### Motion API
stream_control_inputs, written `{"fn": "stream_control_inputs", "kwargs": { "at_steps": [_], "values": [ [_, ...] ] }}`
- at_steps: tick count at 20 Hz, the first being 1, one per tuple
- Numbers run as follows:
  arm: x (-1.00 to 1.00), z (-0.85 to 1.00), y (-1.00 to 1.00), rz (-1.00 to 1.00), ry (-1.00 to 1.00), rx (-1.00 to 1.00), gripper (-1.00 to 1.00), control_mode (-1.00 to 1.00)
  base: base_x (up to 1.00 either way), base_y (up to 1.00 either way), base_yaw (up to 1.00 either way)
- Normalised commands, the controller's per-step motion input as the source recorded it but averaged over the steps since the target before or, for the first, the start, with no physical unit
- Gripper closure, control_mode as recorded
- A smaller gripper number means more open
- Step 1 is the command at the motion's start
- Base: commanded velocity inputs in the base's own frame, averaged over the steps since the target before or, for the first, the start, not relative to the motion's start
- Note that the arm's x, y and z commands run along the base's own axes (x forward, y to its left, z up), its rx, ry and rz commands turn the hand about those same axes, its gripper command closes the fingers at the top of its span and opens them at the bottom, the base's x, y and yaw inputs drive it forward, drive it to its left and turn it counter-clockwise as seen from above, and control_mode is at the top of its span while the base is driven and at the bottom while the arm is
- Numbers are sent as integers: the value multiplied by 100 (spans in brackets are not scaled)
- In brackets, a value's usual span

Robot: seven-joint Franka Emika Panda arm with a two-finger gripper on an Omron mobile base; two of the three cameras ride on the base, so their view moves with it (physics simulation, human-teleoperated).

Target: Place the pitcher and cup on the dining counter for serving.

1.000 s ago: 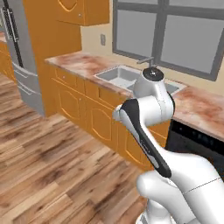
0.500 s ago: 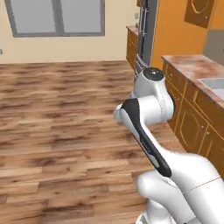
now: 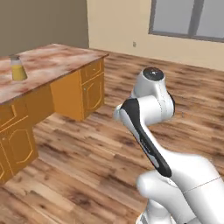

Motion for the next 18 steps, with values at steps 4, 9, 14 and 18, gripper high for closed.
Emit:
{"fn": "stream_control_inputs", "kwargs": {
  "at_steps": [4, 9, 14, 18],
  "values": [
    [0, 0, 0, 0, 0, 0, 100, 100, 68, -9, 88],
    [0, 0, 0, 0, 0, 0, 100, 100, 98, -19, 74],
    [0, 0, 0, 0, 0, 0, 100, 100, 100, -18, 65],
    [0, 0, 0, 0, 0, 0, 100, 100, 100, -1, 56]
  ]
}}
